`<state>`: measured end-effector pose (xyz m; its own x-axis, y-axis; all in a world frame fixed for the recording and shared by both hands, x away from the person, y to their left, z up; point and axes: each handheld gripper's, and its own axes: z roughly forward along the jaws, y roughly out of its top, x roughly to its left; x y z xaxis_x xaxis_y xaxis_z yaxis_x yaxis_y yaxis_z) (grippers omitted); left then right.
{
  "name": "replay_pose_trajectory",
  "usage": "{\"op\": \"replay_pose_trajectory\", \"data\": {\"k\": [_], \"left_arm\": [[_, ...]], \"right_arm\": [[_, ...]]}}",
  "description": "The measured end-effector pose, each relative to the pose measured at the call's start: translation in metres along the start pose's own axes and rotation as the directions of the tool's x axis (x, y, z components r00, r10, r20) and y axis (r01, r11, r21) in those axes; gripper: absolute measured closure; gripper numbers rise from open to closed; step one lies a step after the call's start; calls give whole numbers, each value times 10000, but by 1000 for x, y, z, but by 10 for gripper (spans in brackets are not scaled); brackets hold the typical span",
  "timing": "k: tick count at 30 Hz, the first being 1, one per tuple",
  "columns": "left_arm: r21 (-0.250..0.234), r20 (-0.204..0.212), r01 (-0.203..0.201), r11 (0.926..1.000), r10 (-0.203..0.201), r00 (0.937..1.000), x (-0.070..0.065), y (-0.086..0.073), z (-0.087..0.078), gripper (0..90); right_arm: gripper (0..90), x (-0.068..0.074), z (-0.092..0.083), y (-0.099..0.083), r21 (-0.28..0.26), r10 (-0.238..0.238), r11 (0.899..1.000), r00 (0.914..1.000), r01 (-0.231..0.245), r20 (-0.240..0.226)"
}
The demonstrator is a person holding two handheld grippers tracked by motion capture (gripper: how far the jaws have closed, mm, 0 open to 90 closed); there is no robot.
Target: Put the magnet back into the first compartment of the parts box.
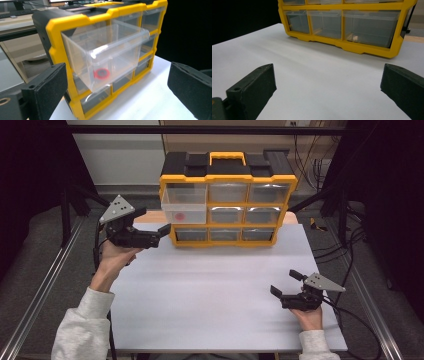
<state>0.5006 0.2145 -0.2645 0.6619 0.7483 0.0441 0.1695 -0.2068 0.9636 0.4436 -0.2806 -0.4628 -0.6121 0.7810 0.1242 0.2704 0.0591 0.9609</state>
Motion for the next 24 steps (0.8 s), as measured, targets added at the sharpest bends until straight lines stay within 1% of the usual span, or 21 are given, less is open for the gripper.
{"op": "replay_pose_trajectory", "data": {"k": [4, 6, 8, 11, 14, 16, 20, 24], "left_arm": [[-173, 113, 114, 9998, -112, 9999, -1, -17, -7, 17], [-219, 128, 159, 9996, -157, 9998, -1, -25, -9, 16], [-167, 199, 201, 9997, -198, 9996, -1, -33, -11, 17], [-263, 284, 352, 9990, -345, 9990, -3, -46, -14, 17], [-263, 385, 267, 9993, -257, 9989, -5, -58, -15, 17], [-340, 535, 308, 9989, -289, 9981, -7, -64, -16, 17], [-387, 667, 404, 9984, -377, 9971, -10, -75, -18, 17], [-280, 634, 402, 9988, -383, 9973, -11, -87, -19, 17]], "right_arm": [[3, 0, 0, 0, -1, -2, 10000, 10000, 2, 1], [3, 0, 0, 0, -6, -5, 10000, 10000, 5, 5], [3, 0, 0, 0, 3, 3, 10000, 10000, -3, -2], [3, 0, 0, 0, 8, 13, 10000, 10000, -13, -7], [3, 0, 0, 0, 11, 16, 10000, 10000, -16, 1], [3, 0, 0, 0, 33, 24, 10000, 10000, -24, -5], [3, 0, 0, 0, 7, 14, 10000, 10000, -14, 0], [3, 0, 0, 0, -10, 36, 10000, 10000, -36, 0]]}}
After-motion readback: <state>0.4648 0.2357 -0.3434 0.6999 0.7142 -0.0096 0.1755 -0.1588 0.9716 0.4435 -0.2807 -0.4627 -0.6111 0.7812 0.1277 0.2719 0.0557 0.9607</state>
